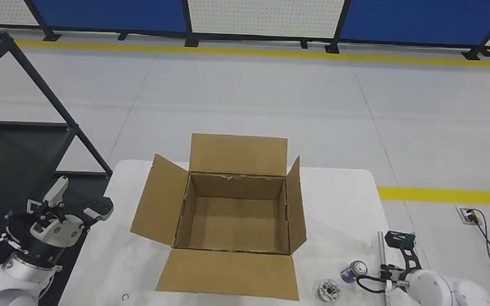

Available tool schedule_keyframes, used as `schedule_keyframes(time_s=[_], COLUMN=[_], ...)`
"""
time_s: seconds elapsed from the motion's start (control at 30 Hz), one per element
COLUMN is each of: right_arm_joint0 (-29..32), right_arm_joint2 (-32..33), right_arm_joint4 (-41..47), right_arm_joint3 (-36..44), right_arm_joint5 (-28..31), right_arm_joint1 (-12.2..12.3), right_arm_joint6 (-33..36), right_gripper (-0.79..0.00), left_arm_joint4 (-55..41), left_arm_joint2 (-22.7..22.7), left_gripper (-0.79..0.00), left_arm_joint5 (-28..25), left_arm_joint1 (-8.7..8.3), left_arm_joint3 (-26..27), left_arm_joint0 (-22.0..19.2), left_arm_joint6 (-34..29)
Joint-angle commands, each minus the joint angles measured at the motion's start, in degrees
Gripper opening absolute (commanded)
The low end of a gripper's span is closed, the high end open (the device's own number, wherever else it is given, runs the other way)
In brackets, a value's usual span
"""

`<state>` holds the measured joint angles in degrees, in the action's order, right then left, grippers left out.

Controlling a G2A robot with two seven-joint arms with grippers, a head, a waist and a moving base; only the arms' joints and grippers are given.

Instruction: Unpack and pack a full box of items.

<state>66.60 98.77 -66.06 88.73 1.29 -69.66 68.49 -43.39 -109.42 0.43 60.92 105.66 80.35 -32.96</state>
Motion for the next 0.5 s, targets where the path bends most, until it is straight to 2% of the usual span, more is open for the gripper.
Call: schedule_keyframes(time_s=[0.0,0.07,0.1,0.47], right_arm_joint0=[-0.15,-0.28,-0.33,-0.07], right_arm_joint2=[-0.19,-0.34,-0.41,-0.87], right_arm_joint4=[0.14,0.31,0.39,1.52], right_arm_joint3=[-0.36,-0.61,-0.69,-0.06], right_arm_joint5=[-0.09,-0.24,-0.29,-1.08], right_arm_joint1=[0.09,0.18,0.23,0.73], right_arm_joint6=[0.07,0.13,0.14,0.21], right_gripper=[-0.717,-0.625,-0.61,-0.523], left_arm_joint4=[0.0,0.0,0.0,0.0], left_arm_joint2=[0.0,0.0,0.0,0.0], left_gripper=[0.0,0.0,0.0,0.0], left_arm_joint5=[0.0,0.0,0.0,0.0], left_arm_joint1=[0.0,0.0,0.0,0.0], left_arm_joint3=[0.0,0.0,0.0,0.0], left_arm_joint0=[0.0,0.0,0.0,0.0], left_arm_joint6=[0.0,0.0,0.0,0.0])
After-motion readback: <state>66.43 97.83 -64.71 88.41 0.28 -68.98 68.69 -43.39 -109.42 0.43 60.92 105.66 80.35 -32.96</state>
